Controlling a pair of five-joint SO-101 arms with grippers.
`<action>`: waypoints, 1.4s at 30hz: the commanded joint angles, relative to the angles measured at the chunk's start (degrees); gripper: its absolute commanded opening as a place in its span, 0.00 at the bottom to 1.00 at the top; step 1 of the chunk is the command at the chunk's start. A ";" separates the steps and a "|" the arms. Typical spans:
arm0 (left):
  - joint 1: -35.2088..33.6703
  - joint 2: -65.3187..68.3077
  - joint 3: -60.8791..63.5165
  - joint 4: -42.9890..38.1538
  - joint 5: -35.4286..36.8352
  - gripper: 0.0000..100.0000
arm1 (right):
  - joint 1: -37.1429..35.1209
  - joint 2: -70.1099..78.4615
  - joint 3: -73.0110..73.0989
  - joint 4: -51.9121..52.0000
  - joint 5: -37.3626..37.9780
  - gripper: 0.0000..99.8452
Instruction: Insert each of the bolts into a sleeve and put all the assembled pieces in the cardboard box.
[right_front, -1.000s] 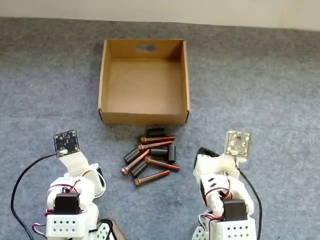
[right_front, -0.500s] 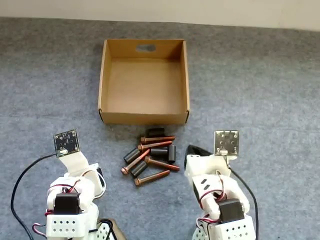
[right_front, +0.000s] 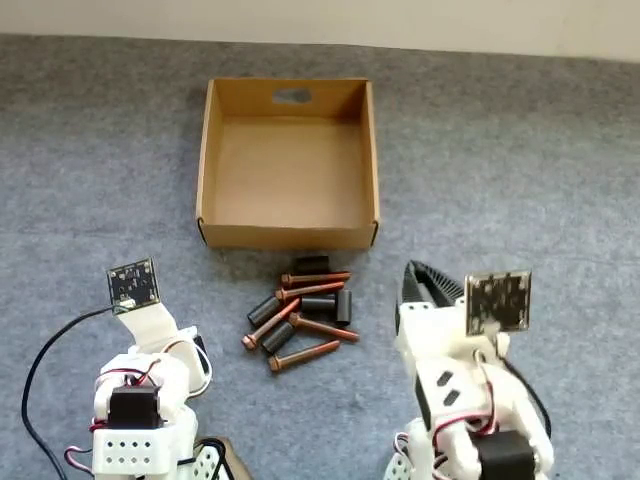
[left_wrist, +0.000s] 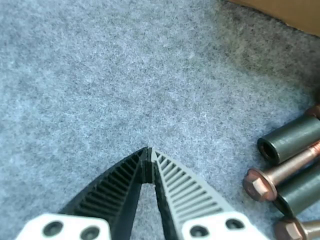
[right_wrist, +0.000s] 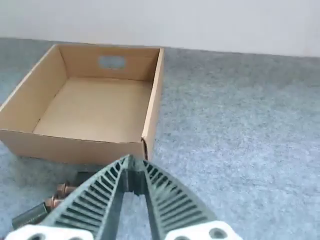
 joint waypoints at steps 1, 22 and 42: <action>0.92 -0.22 1.01 0.26 0.35 0.01 | 0.66 14.81 -9.45 0.31 3.34 0.01; 0.92 -0.22 1.01 0.26 0.35 0.01 | 1.98 35.38 -5.76 -3.21 6.24 0.01; 0.92 -0.22 1.01 0.26 0.35 0.01 | -17.63 38.46 4.35 -13.93 0.18 0.29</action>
